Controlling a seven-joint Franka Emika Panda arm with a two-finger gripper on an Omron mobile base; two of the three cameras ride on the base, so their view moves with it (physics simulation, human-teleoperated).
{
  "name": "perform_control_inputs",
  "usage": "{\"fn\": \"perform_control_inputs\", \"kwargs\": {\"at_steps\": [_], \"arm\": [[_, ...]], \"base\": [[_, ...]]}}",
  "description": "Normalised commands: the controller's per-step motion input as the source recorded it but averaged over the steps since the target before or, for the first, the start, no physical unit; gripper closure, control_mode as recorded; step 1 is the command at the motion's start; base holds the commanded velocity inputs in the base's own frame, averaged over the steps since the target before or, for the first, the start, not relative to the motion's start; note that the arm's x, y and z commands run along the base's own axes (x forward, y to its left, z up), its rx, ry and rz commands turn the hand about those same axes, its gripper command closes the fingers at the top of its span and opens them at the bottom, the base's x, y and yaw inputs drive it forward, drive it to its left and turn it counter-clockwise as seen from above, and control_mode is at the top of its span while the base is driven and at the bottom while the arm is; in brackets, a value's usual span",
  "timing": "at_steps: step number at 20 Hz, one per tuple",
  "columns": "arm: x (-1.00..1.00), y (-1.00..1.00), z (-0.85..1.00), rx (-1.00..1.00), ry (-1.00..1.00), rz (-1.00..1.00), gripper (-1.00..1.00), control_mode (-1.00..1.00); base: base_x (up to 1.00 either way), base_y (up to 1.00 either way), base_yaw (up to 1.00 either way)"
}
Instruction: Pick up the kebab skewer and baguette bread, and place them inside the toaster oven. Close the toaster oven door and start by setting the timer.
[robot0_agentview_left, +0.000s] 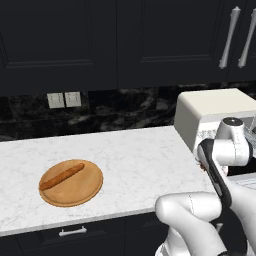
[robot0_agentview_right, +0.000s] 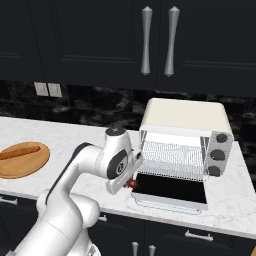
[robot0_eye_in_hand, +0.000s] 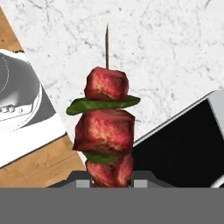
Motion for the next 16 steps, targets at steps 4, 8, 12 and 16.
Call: {"fn": "perform_control_inputs", "kwargs": {"at_steps": [4, 8, 12, 16], "arm": [[0.32, -0.39, 0.0, 0.0, 0.0, 0.0, 1.0, -1.0], [0.22, -0.67, 0.0, 0.01, 0.0, 0.01, 1.0, -1.0], [-0.15, -0.71, -0.06, 0.0, -0.02, -0.02, 1.0, -1.0], [-0.21, -0.43, 0.0, 0.0, 0.0, -0.06, 1.0, -1.0]], "base": [[0.0, 0.0, 0.0], [0.0, 0.0, 0.0], [0.0, 0.0, 0.0], [0.0, 0.0, 0.0]]}}
